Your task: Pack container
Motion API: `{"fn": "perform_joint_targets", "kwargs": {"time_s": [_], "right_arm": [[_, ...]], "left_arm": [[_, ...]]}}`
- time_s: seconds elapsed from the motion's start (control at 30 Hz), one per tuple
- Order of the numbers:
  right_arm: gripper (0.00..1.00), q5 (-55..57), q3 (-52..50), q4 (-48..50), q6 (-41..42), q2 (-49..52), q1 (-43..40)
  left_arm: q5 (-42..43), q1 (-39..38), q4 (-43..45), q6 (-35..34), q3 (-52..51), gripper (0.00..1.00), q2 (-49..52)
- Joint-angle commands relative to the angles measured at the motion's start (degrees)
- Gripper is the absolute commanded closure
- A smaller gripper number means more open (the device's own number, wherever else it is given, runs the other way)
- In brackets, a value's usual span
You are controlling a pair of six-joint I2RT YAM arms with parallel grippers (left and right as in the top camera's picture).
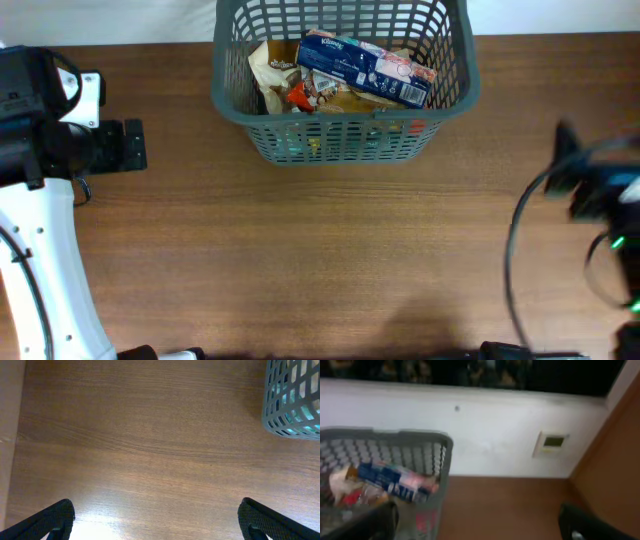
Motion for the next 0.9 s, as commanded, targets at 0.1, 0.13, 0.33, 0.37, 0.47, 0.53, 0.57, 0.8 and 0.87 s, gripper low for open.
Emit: {"fn": "perform_joint_targets", "kwargs": {"time_s": [0.1, 0.13, 0.33, 0.37, 0.47, 0.53, 0.57, 0.8, 0.87], "right_arm": [[0.01, -6.97, -20.68, 1.95, 0.55, -13.68, -0.24], [0.01, -7.87, -22.95, 1.92, 0.55, -15.54, -0.26], [0.01, -13.31, -36.54, 4.26, 0.55, -26.93, -0.26], [0.01, -15.15, -40.44, 6.16, 0.55, -30.03, -0.26], [0.01, -17.64, -49.86, 11.37, 0.55, -37.31, -0.24], [0.01, -18.27, -53.27, 13.25, 0.55, -40.02, -0.13], [0.01, -18.25, -54.95, 14.23, 0.55, -41.29, 0.26], [0.01, -17.75, -61.24, 19.54, 0.48, -42.86, 4.7], [0.01, -17.29, -61.83, 19.71, 0.5, -42.86, 5.51]], "left_arm": [[0.63, 0.35, -0.04, -0.72, 0.28, 0.01, 0.2], [0.63, 0.35, -0.04, -0.72, 0.28, 0.01, 0.2], [0.63, 0.35, -0.04, -0.74, 0.28, 0.01, 0.2], [0.63, 0.35, -0.04, -0.72, 0.28, 0.01, 0.2], [0.63, 0.35, -0.04, -0.72, 0.28, 0.01, 0.2], [0.63, 0.35, -0.04, -0.72, 0.28, 0.01, 0.2], [0.63, 0.35, -0.04, -0.72, 0.28, 0.01, 0.2], [0.63, 0.35, -0.04, -0.74, 0.28, 0.01, 0.17], [0.63, 0.35, -0.04, -0.74, 0.28, 0.01, 0.2]]}}
